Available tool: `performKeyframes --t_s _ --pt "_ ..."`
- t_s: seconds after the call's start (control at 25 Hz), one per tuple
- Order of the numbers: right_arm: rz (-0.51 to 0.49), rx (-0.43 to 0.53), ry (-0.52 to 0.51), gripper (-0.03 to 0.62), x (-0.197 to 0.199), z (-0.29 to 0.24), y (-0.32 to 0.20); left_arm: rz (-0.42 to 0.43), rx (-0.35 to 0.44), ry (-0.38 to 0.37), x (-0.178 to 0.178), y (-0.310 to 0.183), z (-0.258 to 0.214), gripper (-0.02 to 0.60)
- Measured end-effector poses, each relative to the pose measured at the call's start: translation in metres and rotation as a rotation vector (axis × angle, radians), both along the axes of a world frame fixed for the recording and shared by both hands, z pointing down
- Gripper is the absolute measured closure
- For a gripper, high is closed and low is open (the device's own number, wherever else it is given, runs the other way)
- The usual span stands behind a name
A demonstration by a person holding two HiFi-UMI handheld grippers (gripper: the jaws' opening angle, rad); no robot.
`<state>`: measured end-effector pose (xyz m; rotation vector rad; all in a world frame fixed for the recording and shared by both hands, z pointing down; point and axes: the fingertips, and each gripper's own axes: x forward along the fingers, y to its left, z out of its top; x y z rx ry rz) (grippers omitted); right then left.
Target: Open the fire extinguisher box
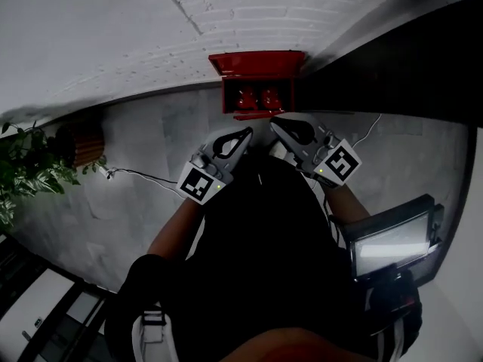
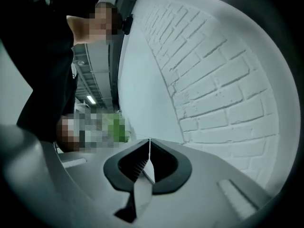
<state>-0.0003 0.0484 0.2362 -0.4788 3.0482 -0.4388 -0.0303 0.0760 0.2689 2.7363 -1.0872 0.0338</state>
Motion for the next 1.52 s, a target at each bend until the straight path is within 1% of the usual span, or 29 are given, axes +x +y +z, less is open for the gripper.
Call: performKeyframes --t_s 0.08,0.16,0.32,0.48,0.6,0.84,1.16,1.52 --pt "-0.009 -0.023 -0.012 0.580 0.000 -0.008 0.010 0.007 0.000 0.004 0.002 0.008 -0.010 0.580" --pt "-0.012 -0.025 -0.002 0.582 0.003 -0.016 0.017 0.012 0.002 0.002 0.002 0.014 -0.021 0.580" --pt "-0.031 0.033 0.017 0.583 0.000 -0.041 0.031 0.009 0.033 0.010 0.000 0.020 -0.047 0.580" --pt "-0.057 0.089 0.032 0.583 -0.007 -0.049 0.033 0.012 0.053 0.019 0.001 0.013 -0.054 0.580" --pt "-0.057 0.126 0.034 0.583 -0.009 -0.052 0.029 0.024 0.069 0.023 0.004 0.008 -0.059 0.580" --pt "-0.041 0.152 0.046 0.583 -0.006 -0.063 0.031 0.054 0.092 0.037 0.012 0.010 -0.078 0.580" --pt "-0.023 0.145 0.060 0.583 0.001 -0.061 0.033 0.060 0.101 0.032 0.015 0.013 -0.081 0.580" --pt "-0.022 0.160 0.054 0.583 0.002 -0.062 0.038 0.058 0.098 0.024 0.011 0.018 -0.077 0.580"
